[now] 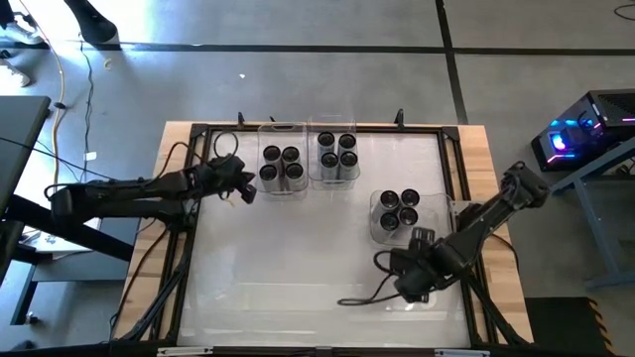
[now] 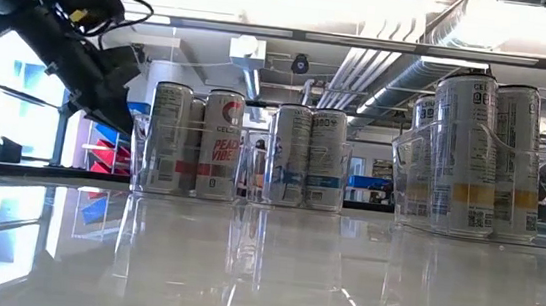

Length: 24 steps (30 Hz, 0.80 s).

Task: Sort soda cans
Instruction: Move the bottom left transparent bin to the top left of the table

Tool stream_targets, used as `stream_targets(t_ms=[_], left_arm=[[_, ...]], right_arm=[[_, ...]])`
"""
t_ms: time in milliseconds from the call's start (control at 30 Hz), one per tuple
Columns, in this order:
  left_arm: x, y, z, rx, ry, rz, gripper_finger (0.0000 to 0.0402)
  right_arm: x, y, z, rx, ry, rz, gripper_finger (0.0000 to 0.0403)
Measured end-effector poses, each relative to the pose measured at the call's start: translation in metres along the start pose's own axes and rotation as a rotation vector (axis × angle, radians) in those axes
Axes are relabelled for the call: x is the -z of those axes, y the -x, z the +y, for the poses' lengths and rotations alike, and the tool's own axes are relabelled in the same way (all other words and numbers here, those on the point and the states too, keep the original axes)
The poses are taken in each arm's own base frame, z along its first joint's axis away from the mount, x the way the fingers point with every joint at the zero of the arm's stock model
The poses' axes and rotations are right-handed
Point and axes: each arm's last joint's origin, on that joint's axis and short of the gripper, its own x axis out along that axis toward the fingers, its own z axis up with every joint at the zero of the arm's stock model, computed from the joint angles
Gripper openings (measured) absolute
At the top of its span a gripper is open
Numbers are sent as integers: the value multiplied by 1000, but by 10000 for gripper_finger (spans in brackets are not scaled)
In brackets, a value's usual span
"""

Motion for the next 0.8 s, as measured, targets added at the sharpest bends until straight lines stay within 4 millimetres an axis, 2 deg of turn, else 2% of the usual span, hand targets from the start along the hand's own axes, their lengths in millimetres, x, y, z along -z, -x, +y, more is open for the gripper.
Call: stream_targets(t_ms=[133, 333, 467, 633, 800], left_arm=[[4, 5, -11, 54, -44, -3, 0], [13, 15, -26, 142, -71, 22, 0], [19, 21, -37, 176, -113, 18, 0], [27, 30, -49, 207, -150, 2, 0], [34, 33, -49, 132, -160, 1, 0]], right_arm=[[-4, -27, -20, 51, -33, -113, 251], [-29, -62, -39, 13, -95, -153, 226], [-38, -68, -49, 81, -146, -162, 201], [-44, -69, -53, 56, -179, -177, 154], [-47, -71, -55, 27, -186, -162, 102]])
